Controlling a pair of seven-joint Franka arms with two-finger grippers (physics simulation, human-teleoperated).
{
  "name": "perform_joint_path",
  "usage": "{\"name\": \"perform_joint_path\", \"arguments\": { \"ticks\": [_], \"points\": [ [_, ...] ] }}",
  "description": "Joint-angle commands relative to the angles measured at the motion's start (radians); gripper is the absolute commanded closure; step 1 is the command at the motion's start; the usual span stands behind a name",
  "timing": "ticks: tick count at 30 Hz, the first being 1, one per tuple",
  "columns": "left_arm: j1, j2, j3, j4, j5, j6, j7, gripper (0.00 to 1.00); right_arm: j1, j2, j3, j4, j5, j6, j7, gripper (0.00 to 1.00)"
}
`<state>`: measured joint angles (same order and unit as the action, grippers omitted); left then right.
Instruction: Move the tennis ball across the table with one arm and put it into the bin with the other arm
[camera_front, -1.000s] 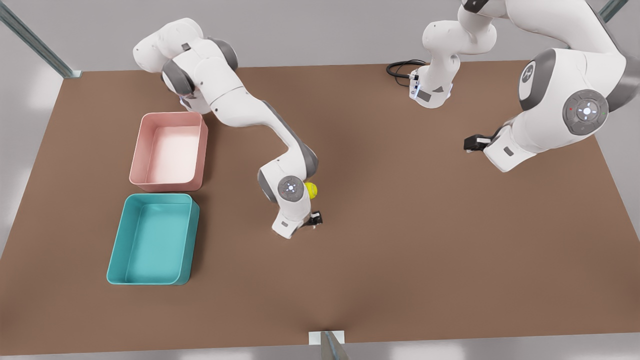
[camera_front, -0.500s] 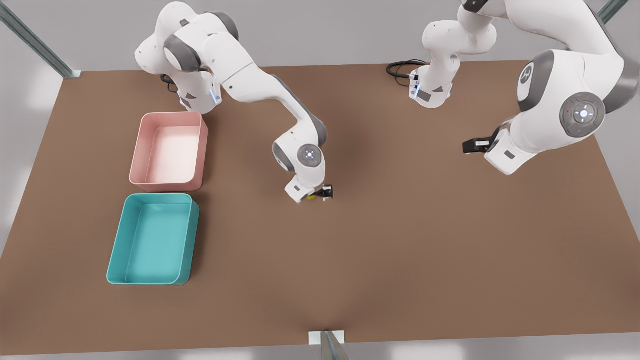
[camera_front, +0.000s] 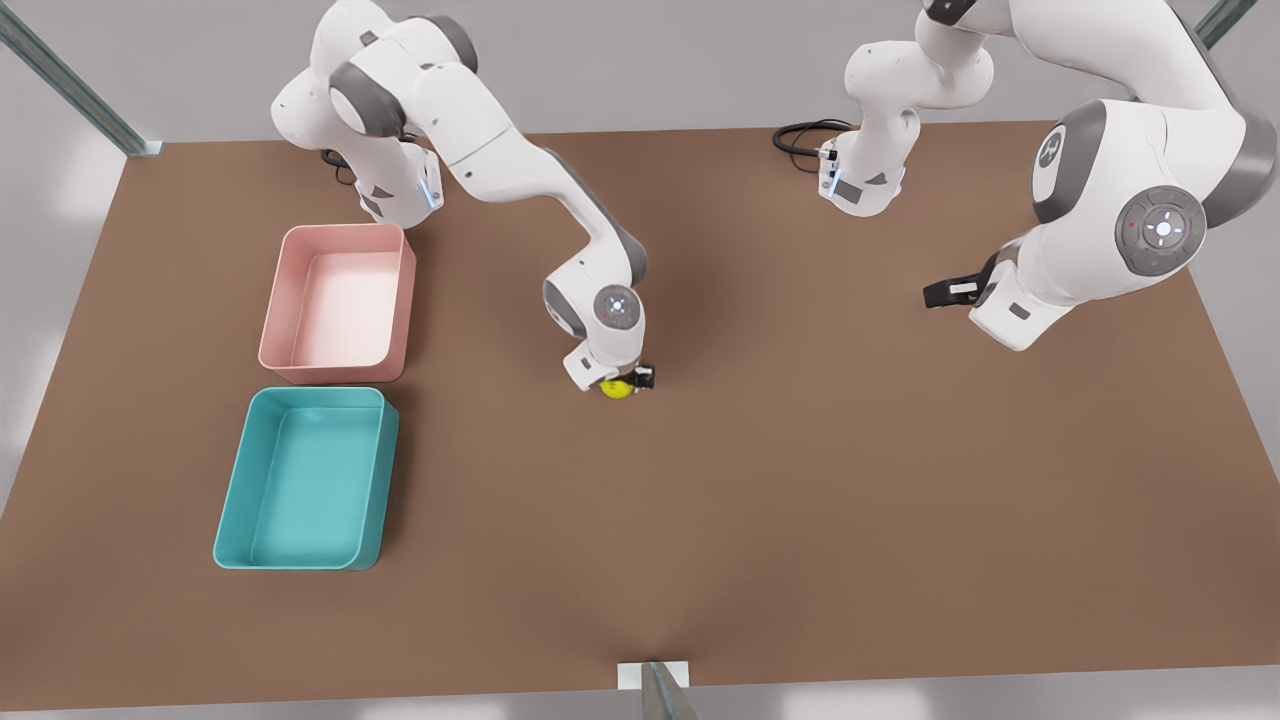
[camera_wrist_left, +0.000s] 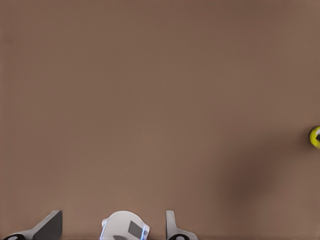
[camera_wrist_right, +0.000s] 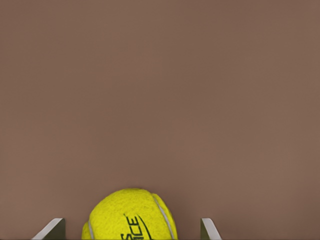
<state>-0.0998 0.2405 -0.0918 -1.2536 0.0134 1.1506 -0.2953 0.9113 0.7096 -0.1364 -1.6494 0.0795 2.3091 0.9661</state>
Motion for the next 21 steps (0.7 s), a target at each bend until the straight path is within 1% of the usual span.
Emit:
{"name": "perform_joint_path", "arguments": {
  "ticks": [1, 8, 21],
  "points": [
    [0.0, -0.001, 0.0, 0.0, 0.0, -0.003, -0.047, 0.0, 0.0, 0.005, 0.0, 0.002, 0.0, 0.033, 0.114, 0.0],
    [0.008, 0.002, 0.0, 0.0, 0.0, -0.005, -0.047, 0.0, 0.018, 0.05, 0.0, 0.016, 0.0, 0.069, 0.114, 0.0],
    [0.003, 0.016, -0.006, 0.002, -0.006, -0.012, -0.041, 0.0, 0.047, 0.039, 0.0, -0.04, 0.0, 0.081, 0.114, 0.0]
  ]
}}
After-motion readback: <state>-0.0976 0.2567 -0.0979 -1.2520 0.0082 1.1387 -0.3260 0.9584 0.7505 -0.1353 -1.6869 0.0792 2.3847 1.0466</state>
